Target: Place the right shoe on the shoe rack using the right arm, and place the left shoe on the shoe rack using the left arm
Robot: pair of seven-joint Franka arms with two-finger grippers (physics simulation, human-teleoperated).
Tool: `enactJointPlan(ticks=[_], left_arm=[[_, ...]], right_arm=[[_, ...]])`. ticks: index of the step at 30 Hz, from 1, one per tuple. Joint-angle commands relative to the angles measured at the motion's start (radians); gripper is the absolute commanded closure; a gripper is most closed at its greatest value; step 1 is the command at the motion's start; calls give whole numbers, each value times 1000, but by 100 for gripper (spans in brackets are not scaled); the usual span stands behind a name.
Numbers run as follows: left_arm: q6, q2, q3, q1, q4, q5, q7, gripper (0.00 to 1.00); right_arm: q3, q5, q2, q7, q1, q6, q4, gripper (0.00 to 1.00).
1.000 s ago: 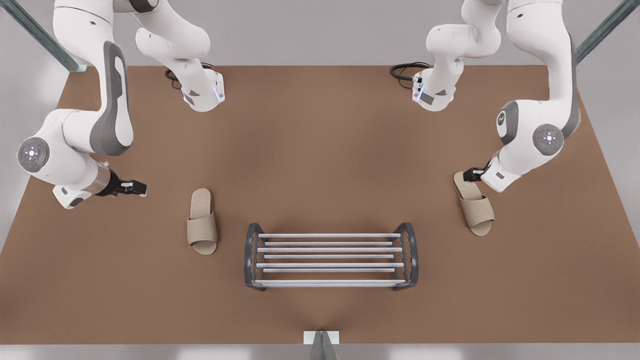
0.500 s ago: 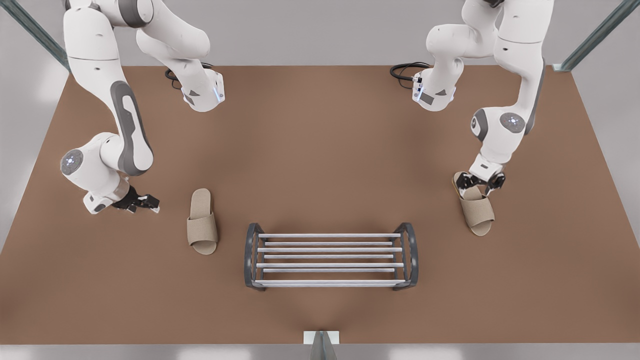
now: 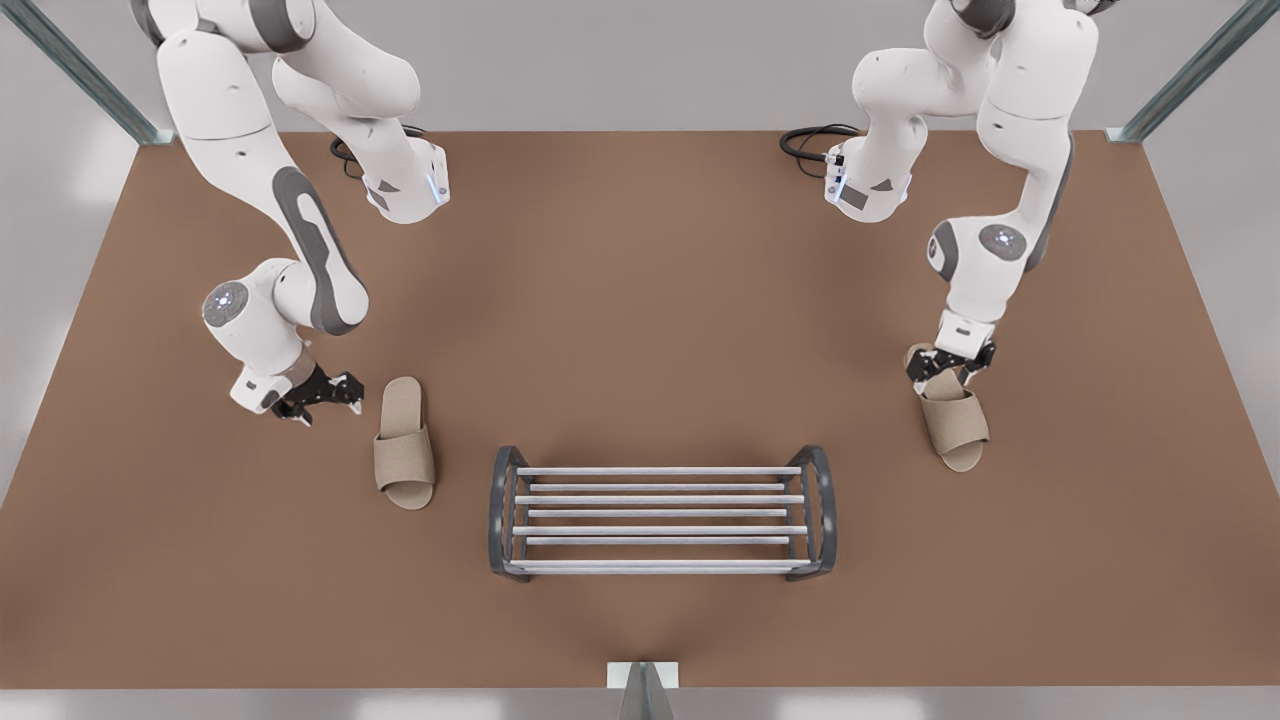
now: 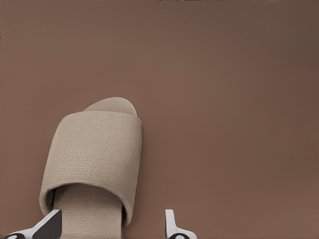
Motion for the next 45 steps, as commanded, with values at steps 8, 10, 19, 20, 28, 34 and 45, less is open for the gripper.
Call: enactJointPlan(ticks=[8, 10, 19, 20, 28, 34, 45], left_arm=[[61, 72, -6, -12, 62, 0, -392, 0], [82, 101, -6, -14, 63, 2, -399, 0], [84, 130, -3, -14, 85, 2, -397, 0], [101, 143, -4, -14, 85, 2, -399, 0], [118, 180, -7, -18, 103, 0, -400, 0], [118, 195, -12, -22, 112, 0, -400, 13], [118, 193, -10, -22, 112, 0, -400, 43]], right_arm=[[47, 10, 28, -169, 19, 45, 11, 0], [58, 31, 36, -168, 28, 45, 20, 0], [59, 98, 65, -122, 50, 57, 37, 0], [59, 111, 68, -117, 56, 57, 40, 0], [59, 134, 86, -108, 68, 85, 61, 0], [58, 198, 108, -108, 96, 115, 69, 0], [91, -46, 122, 167, 91, 23, 126, 0]])
